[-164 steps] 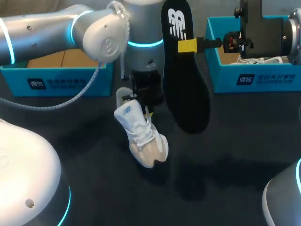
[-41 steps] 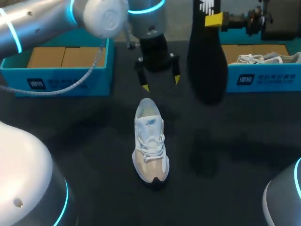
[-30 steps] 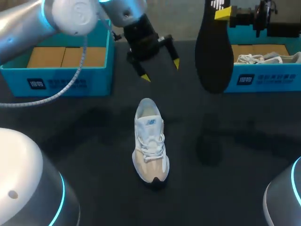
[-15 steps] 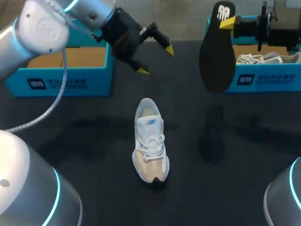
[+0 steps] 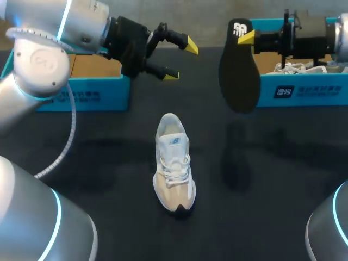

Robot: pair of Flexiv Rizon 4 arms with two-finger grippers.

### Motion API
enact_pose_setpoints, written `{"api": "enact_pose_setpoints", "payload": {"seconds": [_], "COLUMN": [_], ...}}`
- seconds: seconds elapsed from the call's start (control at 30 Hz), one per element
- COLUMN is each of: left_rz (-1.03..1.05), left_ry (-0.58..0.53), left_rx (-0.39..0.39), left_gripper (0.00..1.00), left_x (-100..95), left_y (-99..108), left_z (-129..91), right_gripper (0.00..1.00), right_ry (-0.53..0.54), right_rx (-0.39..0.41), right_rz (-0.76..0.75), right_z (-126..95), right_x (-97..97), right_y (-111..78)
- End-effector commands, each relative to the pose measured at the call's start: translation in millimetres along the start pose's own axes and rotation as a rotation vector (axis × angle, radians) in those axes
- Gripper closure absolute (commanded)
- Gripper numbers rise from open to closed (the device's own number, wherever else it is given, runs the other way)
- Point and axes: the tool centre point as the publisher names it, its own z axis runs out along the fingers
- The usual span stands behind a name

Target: Take the shoe out of the shoebox, open the shoe tongue, remove and reinsert the insole, then place the shoe into the shoebox

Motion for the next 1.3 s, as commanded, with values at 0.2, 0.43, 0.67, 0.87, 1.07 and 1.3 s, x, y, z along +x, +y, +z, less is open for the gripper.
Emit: {"api": "enact_pose_setpoints", "payload": {"seconds": [0.2, 0.43, 0.67, 0.87, 1.07, 1.3], "left_rz": [0.030, 0.068, 0.079, 0.076, 0.079, 0.087], "left_ry": [-0.305, -0.376, -0.391, -0.396, -0.394, -0.394], "left_rx": [0.006, 0.014, 0.017, -0.005, -0.038, -0.045], "left_gripper": [0.00, 0.00, 0.00, 0.00, 0.11, 0.52], "left_x": [-2.2, -10.8, -15.7, -13.6, -12.2, -11.9], "left_y": [-16.9, -25.5, -27.2, -22.0, -19.1, -18.5], "left_z": [1.4, -0.3, 2.8, 8.8, 12.5, 13.7], "right_gripper": [1.00, 1.00, 1.00, 1.00, 1.00, 1.00], "right_ry": [0.004, 0.015, 0.006, 0.021, 0.038, 0.048], "right_rx": [0.003, 0.024, 0.043, 0.031, 0.022, 0.026], "right_rz": [0.042, 0.067, 0.089, 0.102, 0.103, 0.110], "right_z": [28.5, 48.0, 59.7, 72.1, 82.8, 86.0], "right_x": [-3.5, -1.7, -4.1, -6.6, -6.8, -8.3], "right_y": [18.1, 25.3, 21.6, 13.2, 7.2, 4.4]}}
